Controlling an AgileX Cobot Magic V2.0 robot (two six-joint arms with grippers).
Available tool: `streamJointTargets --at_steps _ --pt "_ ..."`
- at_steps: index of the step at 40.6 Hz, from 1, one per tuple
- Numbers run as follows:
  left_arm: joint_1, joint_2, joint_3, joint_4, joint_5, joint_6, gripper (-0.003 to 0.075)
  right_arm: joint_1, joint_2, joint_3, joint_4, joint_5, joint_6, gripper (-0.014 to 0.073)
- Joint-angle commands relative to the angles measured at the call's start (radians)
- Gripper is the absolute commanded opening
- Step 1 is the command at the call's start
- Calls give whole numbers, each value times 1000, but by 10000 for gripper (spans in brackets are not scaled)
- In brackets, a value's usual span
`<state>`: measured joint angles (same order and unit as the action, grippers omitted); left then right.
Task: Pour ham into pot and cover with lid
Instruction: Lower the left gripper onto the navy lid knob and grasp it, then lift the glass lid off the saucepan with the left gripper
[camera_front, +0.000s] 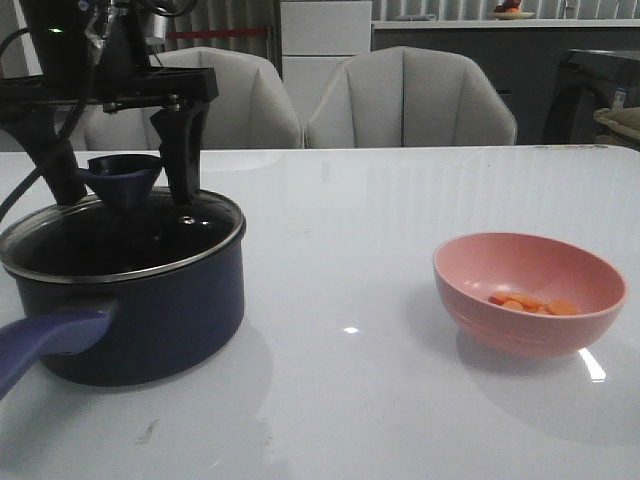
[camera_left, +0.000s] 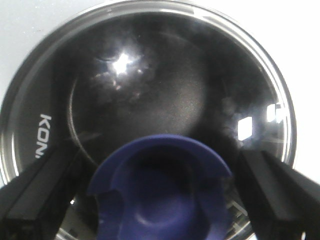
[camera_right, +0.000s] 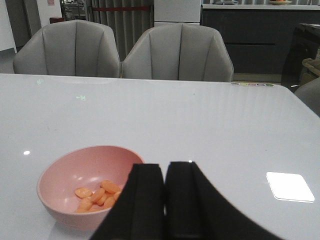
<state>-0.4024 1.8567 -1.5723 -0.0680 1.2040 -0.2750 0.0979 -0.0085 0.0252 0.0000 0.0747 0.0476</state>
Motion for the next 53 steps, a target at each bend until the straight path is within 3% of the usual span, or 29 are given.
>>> streamJointTargets --at_steps 1,11,17,26,44,53 --pt "-6 -41 -28 -20 -9 -10 610 -8 -20 11 -14 -88 -4 150" --pt "-6 -41 -28 -24 -9 -10 383 -8 -20 11 -14 -88 -4 150" --pt "-6 -41 -28 -25 -5 -10 301 -8 -20 11 -14 -88 -4 150" --pt "-6 -41 -34 -25 1 -10 292 -8 -20 11 -14 -88 -4 150" --pt "-6 -49 -203 -19 82 21 292 -8 -20 11 -14 -88 -4 150" --pt "28 -84 -200 68 82 27 292 -8 -20 11 -14 -88 -4 150"
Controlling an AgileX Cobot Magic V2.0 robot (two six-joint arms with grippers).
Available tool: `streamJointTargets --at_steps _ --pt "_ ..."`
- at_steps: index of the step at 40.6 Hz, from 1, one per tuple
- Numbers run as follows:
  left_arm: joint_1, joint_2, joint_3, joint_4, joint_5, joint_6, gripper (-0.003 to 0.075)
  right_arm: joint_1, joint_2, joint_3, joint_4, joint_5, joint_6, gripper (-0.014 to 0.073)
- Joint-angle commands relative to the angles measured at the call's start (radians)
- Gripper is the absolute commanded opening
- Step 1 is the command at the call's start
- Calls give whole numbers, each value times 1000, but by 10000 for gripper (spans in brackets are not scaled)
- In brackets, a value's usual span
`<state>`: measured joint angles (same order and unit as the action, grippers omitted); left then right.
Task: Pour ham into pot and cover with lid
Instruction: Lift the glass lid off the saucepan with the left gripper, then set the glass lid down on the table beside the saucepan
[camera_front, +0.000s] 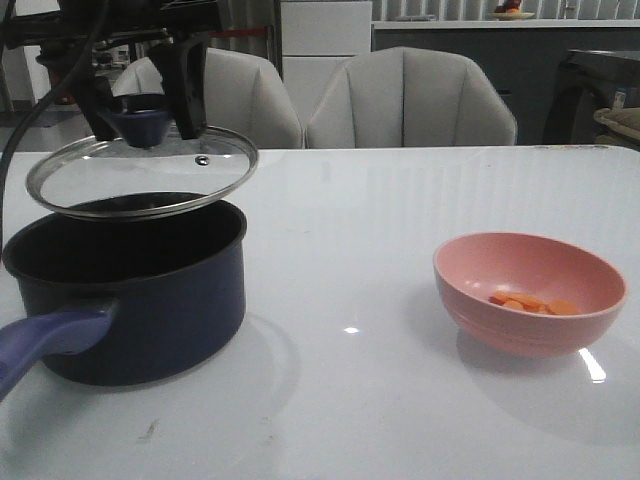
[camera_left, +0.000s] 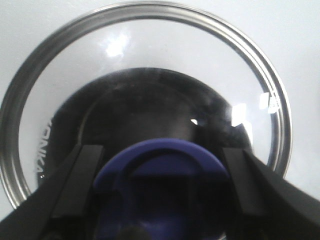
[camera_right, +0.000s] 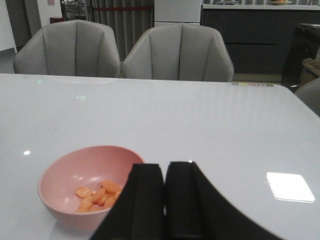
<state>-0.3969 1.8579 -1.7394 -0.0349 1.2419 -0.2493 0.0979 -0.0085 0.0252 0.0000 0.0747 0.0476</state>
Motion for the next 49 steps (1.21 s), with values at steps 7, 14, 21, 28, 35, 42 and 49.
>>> streamJointTargets --at_steps 7,14,21,28,35,42,49 --pt "111 -144 39 72 44 6 292 -8 -20 11 -14 -88 -4 150" --pt "267 -217 187 65 29 82 292 -8 -20 11 -14 -88 -4 150" --pt "442 -289 338 43 -73 134 292 -8 -20 11 -14 -88 -4 150" --pt "577 -286 433 -65 -163 224 292 -8 -20 11 -14 -88 -4 150" --pt "617 -231 504 -72 -250 234 292 -8 -20 11 -14 -88 -4 150" --pt "616 -146 514 -106 -283 259 293 -8 -20 11 -14 -88 -4 150" --pt "616 -78 514 -131 -303 289 298 -8 -20 11 -14 -88 -4 150"
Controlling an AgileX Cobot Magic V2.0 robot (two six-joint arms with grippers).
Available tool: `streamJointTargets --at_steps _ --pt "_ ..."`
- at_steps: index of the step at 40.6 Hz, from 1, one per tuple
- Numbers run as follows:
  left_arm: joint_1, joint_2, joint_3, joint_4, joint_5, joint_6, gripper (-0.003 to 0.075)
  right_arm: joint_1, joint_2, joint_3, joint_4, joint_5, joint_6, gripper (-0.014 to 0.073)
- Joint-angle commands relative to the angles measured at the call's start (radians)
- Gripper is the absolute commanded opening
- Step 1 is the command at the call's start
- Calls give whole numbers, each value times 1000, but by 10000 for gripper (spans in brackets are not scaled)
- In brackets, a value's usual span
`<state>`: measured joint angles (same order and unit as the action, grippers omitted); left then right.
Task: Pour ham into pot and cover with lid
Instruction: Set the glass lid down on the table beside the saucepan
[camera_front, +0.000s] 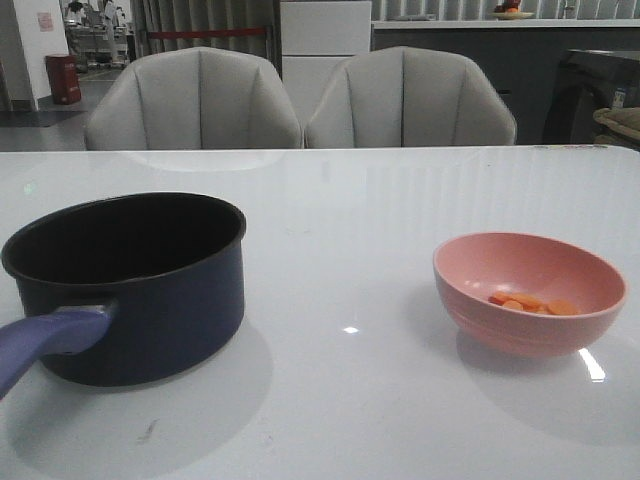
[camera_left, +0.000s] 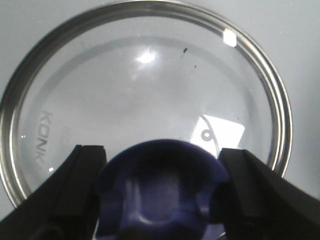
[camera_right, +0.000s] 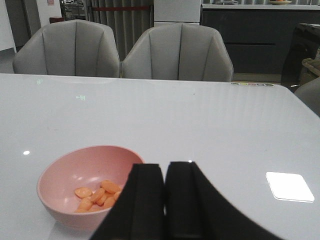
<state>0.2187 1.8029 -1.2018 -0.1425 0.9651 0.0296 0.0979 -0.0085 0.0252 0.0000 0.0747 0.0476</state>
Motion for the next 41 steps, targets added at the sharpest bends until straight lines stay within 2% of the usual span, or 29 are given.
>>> streamJointTargets --at_steps 1,4,9,12,22,28,41 --pt "0 -18 -23 -25 -30 11 307 -8 -20 11 -14 -88 -4 150" --pt "0 -10 -23 -29 -46 11 364 -8 -20 11 -14 -88 -4 150" --pt "0 -9 -25 -32 -65 11 531 -8 -20 11 -14 -88 -4 150" --pt "0 -9 -25 -32 -62 11 591 -8 -20 11 -14 -88 -4 150" --pt "-17 -44 -64 -40 -33 39 595 -8 -20 11 -14 -88 -4 150" --pt "-57 -139 -52 -40 -81 61 595 -8 -20 11 -14 -88 -4 150" --pt "-76 -469 127 -48 -394 63 594 -8 -20 11 -14 -88 -4 150"
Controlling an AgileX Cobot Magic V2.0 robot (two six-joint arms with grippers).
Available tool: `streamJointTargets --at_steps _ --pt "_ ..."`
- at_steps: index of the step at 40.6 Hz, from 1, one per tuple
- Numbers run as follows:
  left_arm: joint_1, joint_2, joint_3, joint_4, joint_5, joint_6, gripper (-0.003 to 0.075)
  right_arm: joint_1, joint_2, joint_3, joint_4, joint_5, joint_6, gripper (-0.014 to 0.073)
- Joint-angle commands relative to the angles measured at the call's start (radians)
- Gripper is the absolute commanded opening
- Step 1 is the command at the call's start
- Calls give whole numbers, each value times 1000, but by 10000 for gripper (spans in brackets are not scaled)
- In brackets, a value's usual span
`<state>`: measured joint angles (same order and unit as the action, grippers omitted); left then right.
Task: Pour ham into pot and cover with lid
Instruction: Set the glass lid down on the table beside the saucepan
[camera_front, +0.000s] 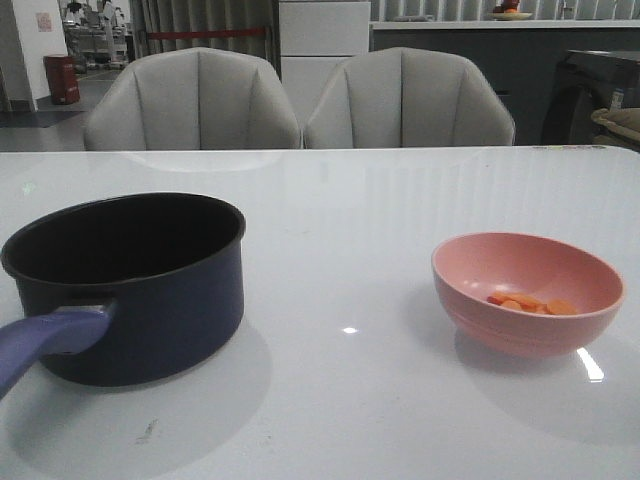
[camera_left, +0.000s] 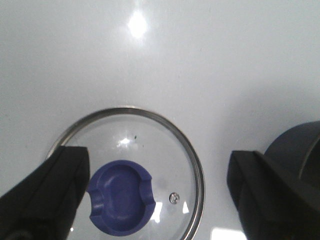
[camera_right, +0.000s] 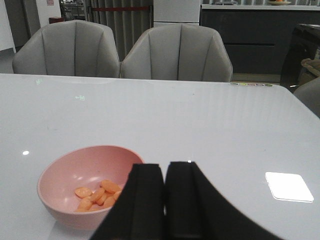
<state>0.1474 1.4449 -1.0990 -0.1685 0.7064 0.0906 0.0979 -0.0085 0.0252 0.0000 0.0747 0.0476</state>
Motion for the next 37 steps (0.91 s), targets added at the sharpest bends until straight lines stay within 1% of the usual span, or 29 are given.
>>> streamJointTargets --at_steps 1,4,10,15,19,22,27,33,37 --pt "-4 -131 39 -32 -159 2 595 -8 -20 11 -14 -88 -4 150" --pt "-6 -202 94 -47 -238 2 595 -8 -20 11 -14 -87 -4 150" --pt "-37 -314 238 -47 -450 2 594 -8 -20 11 -14 -87 -4 150" --pt "-106 -417 360 -47 -600 2 594 -8 -20 11 -14 -87 -4 150" --pt "-181 -508 435 -34 -665 2 594 -8 -20 11 -14 -87 -4 150" --pt "-244 -601 480 -23 -684 2 594 -8 -20 11 -14 -87 -4 150" --pt "-302 -774 533 -5 -669 2 594 -8 -20 11 -14 -87 -4 150" --pt "-312 -981 608 16 -600 2 594 -8 -20 11 -14 -95 -4 150" --pt "-312 -1126 685 28 -580 2 594 -8 -20 11 -14 -102 -4 150"
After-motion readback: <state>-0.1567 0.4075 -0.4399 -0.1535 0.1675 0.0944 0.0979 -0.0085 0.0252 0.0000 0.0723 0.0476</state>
